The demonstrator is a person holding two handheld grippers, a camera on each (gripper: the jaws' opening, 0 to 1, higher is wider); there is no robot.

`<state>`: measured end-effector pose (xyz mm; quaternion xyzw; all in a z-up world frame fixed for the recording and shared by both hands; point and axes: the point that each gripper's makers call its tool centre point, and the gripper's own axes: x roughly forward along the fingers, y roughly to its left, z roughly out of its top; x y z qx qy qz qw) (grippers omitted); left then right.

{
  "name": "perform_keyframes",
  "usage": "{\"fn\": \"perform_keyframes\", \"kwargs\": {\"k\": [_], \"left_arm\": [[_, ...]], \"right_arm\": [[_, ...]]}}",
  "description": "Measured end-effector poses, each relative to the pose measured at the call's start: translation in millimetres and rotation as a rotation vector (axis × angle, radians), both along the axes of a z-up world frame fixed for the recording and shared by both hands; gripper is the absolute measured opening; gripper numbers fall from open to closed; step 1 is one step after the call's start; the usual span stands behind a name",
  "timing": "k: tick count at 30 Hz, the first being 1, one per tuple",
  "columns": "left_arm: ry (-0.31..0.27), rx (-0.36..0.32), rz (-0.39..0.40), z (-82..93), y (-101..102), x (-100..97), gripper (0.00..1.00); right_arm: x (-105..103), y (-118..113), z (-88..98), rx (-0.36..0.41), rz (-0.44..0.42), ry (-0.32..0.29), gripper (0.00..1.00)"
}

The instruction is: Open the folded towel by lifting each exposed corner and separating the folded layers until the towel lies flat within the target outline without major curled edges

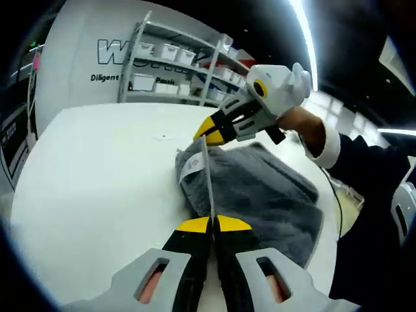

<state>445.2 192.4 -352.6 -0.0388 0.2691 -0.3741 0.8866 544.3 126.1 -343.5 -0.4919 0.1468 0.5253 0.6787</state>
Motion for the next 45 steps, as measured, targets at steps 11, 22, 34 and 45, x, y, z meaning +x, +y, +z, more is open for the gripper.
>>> {"fn": "perform_keyframes", "kwargs": {"k": [11, 22, 34, 45], "left_arm": [[-0.001, 0.117, 0.056, -13.7, 30, 9.4, 0.02], [0.015, 0.217, 0.173, -23.1, 73, 19.5, 0.02], [0.032, 0.335, 0.213, -32.2, 103, 19.5, 0.02], [0.046, 0.403, 0.291, -37.0, 134, 23.5, 0.02]], "right_arm": [[15, 30, -10.1, -0.005, 0.031, 0.032, 0.0], [30, 71, -19.7, 0.059, 0.097, 0.053, 0.0], [37, 106, -35.4, 0.031, 0.139, 0.077, 0.0], [38, 138, -37.6, 0.068, 0.079, 0.105, 0.0]]}}
